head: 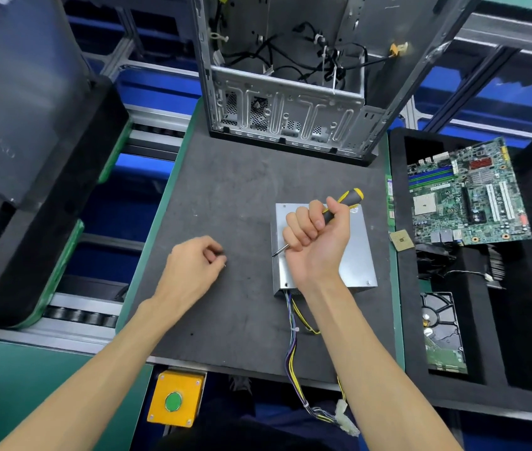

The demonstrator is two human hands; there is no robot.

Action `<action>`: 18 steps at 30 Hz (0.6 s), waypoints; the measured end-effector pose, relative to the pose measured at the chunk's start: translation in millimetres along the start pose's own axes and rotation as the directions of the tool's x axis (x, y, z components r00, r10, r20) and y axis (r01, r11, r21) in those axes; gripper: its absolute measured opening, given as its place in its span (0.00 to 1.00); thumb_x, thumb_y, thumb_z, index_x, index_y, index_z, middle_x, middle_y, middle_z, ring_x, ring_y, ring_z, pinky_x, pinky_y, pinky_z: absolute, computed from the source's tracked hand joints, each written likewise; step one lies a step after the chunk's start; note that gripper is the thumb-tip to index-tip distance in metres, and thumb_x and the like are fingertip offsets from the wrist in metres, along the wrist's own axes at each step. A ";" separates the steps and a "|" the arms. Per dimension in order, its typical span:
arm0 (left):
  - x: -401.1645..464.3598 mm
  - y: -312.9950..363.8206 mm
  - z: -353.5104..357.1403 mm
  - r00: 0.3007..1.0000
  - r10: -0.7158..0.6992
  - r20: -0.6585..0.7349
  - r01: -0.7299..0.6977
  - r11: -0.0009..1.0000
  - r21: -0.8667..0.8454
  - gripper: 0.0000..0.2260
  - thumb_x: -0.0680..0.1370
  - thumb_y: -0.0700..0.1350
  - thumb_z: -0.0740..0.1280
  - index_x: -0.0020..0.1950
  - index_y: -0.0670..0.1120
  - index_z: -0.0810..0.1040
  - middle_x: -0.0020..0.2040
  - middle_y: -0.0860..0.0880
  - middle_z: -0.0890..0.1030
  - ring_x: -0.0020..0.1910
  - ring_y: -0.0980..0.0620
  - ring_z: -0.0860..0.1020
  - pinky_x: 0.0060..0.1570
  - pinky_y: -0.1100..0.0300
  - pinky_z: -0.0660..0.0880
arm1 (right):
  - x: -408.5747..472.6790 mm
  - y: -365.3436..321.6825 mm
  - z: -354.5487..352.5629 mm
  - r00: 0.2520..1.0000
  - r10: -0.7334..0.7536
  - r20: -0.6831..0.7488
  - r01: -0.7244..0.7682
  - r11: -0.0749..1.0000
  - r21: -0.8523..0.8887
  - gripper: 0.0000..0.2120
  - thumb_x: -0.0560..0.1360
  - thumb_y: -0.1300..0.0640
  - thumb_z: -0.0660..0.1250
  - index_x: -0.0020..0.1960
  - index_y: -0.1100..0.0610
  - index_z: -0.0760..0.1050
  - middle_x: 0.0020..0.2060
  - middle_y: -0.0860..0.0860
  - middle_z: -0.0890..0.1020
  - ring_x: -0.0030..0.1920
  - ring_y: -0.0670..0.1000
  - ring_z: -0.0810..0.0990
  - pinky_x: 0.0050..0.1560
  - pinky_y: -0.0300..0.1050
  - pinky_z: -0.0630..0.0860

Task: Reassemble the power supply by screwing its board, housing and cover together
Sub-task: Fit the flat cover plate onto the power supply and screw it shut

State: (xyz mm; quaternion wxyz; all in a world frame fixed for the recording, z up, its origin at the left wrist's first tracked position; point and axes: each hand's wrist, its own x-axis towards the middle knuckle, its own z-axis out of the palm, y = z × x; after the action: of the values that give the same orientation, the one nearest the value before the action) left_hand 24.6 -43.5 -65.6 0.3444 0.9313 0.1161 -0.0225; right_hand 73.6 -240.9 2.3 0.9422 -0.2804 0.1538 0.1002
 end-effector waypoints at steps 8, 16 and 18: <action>21.6 -16.6 -14.3 0.984 -0.094 -0.153 0.111 0.987 0.113 0.02 0.78 0.40 0.68 0.47 0.43 0.80 0.44 0.47 0.81 0.43 0.47 0.78 0.46 0.54 0.73 | 1.5 -1.1 -0.6 1.000 0.006 0.005 -0.006 1.000 -0.001 0.21 0.79 0.53 0.57 0.29 0.52 0.57 0.24 0.46 0.56 0.25 0.47 0.52 0.20 0.39 0.53; 9.2 32.0 -36.0 0.904 -0.157 0.397 0.426 0.281 -0.860 0.05 0.76 0.37 0.70 0.43 0.41 0.87 0.40 0.45 0.84 0.40 0.50 0.83 0.45 0.60 0.81 | -2.7 -4.5 -4.1 0.999 0.019 -0.036 -0.015 0.994 0.106 0.19 0.77 0.51 0.60 0.30 0.52 0.57 0.25 0.46 0.55 0.26 0.47 0.52 0.22 0.41 0.50; -0.1 49.8 -33.5 0.856 -0.001 0.517 0.516 0.066 -0.854 0.06 0.74 0.36 0.69 0.43 0.40 0.86 0.41 0.45 0.83 0.40 0.51 0.83 0.44 0.62 0.80 | -5.5 -6.3 -4.1 0.999 0.036 -0.016 -0.032 0.983 0.178 0.19 0.75 0.51 0.61 0.30 0.52 0.58 0.25 0.46 0.55 0.26 0.48 0.52 0.23 0.41 0.50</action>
State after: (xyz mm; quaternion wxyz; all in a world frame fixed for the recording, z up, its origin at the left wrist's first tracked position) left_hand 34.8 -58.5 -8.3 0.8739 0.4024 0.2003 -0.1849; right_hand 69.2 -248.9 4.1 0.9601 -0.1932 0.1759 0.0994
